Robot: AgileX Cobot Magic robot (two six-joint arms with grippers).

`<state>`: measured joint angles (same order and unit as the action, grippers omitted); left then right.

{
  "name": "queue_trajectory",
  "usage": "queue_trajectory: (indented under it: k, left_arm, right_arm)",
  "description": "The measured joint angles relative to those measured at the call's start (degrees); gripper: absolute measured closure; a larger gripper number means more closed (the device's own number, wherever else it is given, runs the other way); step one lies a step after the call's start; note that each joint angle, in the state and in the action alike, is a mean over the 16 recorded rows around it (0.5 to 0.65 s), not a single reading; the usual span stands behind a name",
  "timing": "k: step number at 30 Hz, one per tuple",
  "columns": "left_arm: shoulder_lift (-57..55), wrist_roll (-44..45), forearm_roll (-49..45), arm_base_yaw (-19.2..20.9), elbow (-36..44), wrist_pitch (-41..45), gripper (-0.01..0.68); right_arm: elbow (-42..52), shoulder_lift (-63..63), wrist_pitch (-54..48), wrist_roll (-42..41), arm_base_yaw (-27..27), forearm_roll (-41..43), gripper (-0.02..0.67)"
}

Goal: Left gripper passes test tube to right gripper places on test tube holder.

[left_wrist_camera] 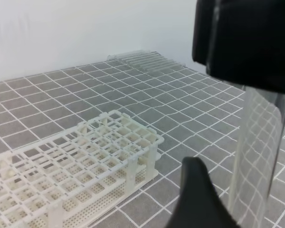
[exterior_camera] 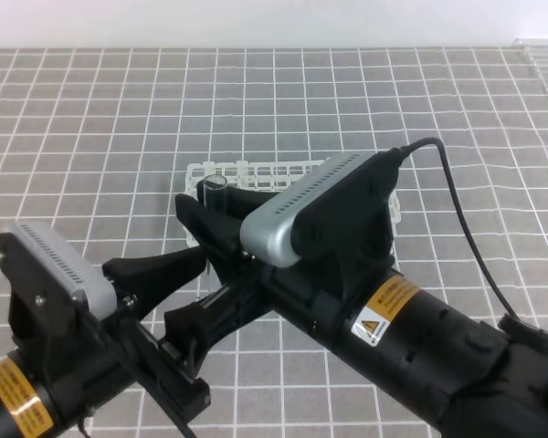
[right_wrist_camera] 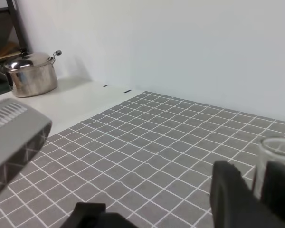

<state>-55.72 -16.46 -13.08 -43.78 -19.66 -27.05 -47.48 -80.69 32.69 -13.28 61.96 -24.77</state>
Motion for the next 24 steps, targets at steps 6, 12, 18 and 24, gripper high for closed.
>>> queue_trajectory:
  k: [6, 12, 18, 24]
  left_arm:
    - [3.5, -0.2, 0.0, 0.0, 0.0, 4.0, 0.324]
    - [12.6, -1.2, 0.0, 0.0, 0.0, 12.9, 0.449]
    - [26.8, -2.3, 0.3, 0.0, 0.2, 27.8, 0.588]
    - [39.9, -3.0, 2.6, 0.0, 2.3, 39.4, 0.664]
  right_arm:
    - [0.0, 0.8, -1.0, -4.5, 0.0, -3.5, 0.558]
    - [0.0, 1.9, -2.5, -10.7, 0.0, -8.4, 0.558]
    - [0.0, 2.6, -4.2, -15.1, 0.0, -12.3, 0.558]
    - [0.0, 2.6, -5.4, -15.8, 0.0, -12.9, 0.558]
